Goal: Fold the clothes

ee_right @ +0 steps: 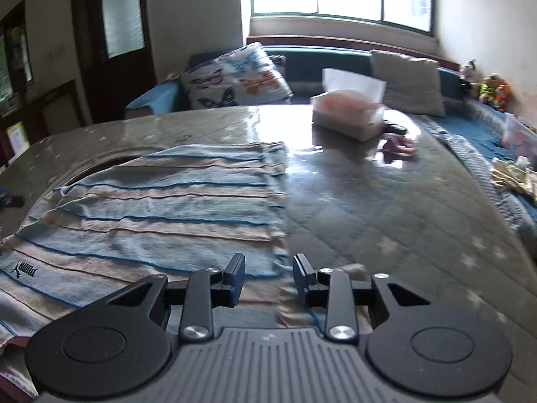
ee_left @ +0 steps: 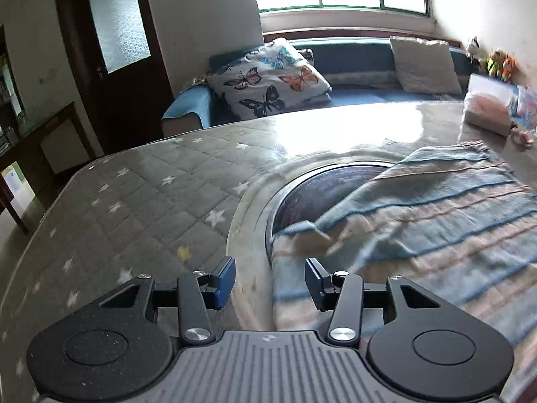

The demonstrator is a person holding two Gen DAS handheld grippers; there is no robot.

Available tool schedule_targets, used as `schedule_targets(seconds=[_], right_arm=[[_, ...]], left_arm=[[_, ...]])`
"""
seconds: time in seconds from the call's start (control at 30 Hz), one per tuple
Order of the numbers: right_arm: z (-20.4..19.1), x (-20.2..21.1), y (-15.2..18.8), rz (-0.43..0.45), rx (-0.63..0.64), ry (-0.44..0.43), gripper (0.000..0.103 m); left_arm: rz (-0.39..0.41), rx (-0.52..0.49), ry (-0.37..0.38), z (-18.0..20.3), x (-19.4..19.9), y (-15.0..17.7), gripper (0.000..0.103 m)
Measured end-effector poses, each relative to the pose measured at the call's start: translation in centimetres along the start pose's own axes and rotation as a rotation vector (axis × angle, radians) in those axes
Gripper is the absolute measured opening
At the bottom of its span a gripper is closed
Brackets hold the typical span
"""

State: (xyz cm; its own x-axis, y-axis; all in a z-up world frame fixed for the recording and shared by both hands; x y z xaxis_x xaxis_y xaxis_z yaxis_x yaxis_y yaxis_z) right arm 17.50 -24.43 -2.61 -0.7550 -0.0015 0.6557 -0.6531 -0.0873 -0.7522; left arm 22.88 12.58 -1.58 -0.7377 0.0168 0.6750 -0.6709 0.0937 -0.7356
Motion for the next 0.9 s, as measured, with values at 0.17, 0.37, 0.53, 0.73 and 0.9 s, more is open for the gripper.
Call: schedule_targets(seconds=[0.17,0.37,0.53,0.73,0.9], right_arm=[[-1.5,-2.1,-0.6,-0.023,0.031,-0.035,0.036],[-2.8,-4.6,-1.0,-0.051,0.061,-0.064,0.036],[-3.7,-5.7,-1.1,-0.058,0.078,-0.082,0.04],[-4.1,-5.8,-1.4,-0.052,0.084,-0.087,0.04],[-4.0,-5.8,-1.4,-0.05,0.085,-0.088,0.04]], left_arm=[[-0.043,0.015,0.066,-0.3,-3.9,-1.1,0.051],[-0.075,0.015,0.107,-0.4,-5.9,-1.1,0.05],[-0.078,0.006,0.15,0.0,-6.2,-0.8,0.013],[-0.004,0.016,0.177,0.8,-3.9,-1.7,0.004],[0.084,-0.02,0.264,3.7,0.2,-2.1,0.004]])
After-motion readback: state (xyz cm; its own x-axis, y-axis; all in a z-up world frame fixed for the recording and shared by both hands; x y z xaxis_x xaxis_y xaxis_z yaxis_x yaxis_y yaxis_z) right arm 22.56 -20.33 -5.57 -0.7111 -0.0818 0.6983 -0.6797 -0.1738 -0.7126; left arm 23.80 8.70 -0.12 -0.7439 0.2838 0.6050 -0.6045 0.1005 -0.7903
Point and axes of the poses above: each gripper's, at about its wrist camera, not at the fingertips, and x roughly against the way its jaws point, z to its right, y to its underside, the point moved 7 cm from there along -x, roughly the way its jaws point, and after that the axes turned 9 degrees about y, right-handed, at the moved point
